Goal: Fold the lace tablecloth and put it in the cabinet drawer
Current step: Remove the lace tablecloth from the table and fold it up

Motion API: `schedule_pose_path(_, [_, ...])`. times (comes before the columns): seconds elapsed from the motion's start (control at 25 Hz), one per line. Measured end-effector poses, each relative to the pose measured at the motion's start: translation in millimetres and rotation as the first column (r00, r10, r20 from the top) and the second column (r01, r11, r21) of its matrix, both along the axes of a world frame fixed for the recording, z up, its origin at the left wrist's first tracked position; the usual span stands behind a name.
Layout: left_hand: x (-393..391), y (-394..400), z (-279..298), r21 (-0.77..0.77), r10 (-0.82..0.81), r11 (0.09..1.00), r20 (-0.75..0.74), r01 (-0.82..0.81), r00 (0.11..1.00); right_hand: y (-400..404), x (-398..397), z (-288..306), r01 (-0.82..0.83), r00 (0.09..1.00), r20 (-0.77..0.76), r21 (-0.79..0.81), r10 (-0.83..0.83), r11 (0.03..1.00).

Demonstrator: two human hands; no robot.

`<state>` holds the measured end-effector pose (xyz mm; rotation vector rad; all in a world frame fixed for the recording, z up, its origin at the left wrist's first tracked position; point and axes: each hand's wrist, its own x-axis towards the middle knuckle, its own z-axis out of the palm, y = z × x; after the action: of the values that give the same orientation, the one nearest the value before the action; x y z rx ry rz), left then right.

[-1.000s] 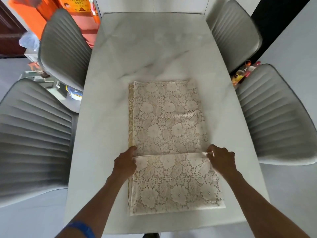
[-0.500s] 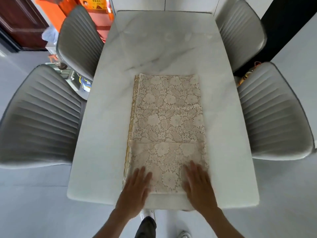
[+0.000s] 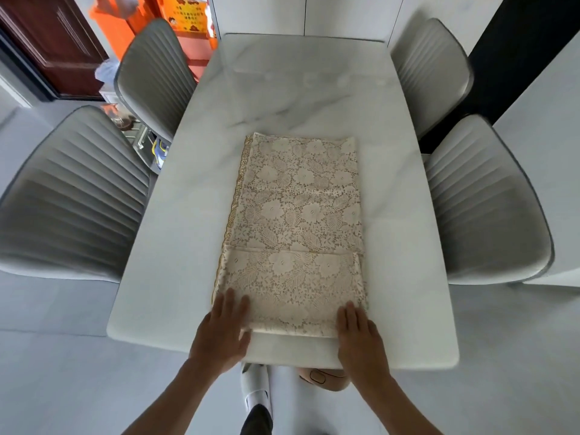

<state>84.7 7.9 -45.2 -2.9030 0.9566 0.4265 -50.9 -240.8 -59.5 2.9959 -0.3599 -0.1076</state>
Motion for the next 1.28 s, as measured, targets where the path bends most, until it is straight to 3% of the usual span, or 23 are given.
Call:
schedule_pose_path(0.12, [2.8,-9.5,10.3,0.115,-0.019,0.993,0.053,0.012,0.998,-0.4,7.8,18.5,0.075,0.993,-0.095,0.063,-0.069,0.995])
schedule_pose_path(0.28, [-2.2,-9.6,42.7,0.194,0.091,0.978,-0.084,-0.074,0.992,-7.2,-15.5,59.8,0.134,0.957,-0.282,0.208,-0.072,0.969])
schedule_pose_path(0.4, [-7.1,6.0,82.9,-0.07,0.124,0.988,-0.147,-0.136,0.981,-29.5,-37.6,91.5,0.158,0.987,-0.062,0.397,-0.145,0.904])
schedule_pose_path(0.52, [24.8,13.8,132.0,-0.442,0.232,0.809,-0.365,-0.387,0.902,-62.0,-19.8,125.8,0.266,0.929,0.003,0.691,-0.37,0.673])
schedule_pose_path(0.6, [60.3,4.6,146.7,-0.571,0.212,0.683,-0.441,-0.455,0.872,-80.1,13.7,141.3,0.301,0.874,-0.008,0.794,-0.486,0.528])
schedule_pose_path(0.68, [95.9,-14.8,142.8,-0.62,0.212,0.612,-0.469,-0.491,0.857,-93.0,53.8,141.4,0.321,0.848,-0.017,0.812,-0.529,0.488])
schedule_pose_path(0.8, [136.8,-42.6,105.8,-0.564,0.278,0.64,-0.463,-0.522,0.841,-102.1,105.9,116.6,0.394,0.851,-0.038,0.705,-0.524,0.589])
schedule_pose_path(0.92, [154.7,-59.1,59.3,-0.313,0.272,0.881,-0.278,-0.355,0.921,-100.9,138.2,85.6,0.466,0.882,-0.152,0.43,-0.447,0.773])
schedule_pose_path(1.0, [149.9,-60.1,34.6,-0.225,0.156,0.954,-0.196,-0.199,0.968,-89.6,141.0,63.9,0.395,0.899,-0.297,0.237,-0.321,0.887])
schedule_pose_path(1.16, [134.6,-38.2,-4.2,-0.112,0.036,0.991,-0.271,-0.069,0.962,-75.1,129.3,36.9,0.481,0.85,-0.397,0.315,-0.347,0.818])
schedule_pose_path(1.28, [136.1,-33.9,-7.2,0.012,-0.001,1.0,-0.186,0.003,0.983,-79.6,135.9,34.8,0.453,0.856,-0.388,0.241,-0.343,0.858])
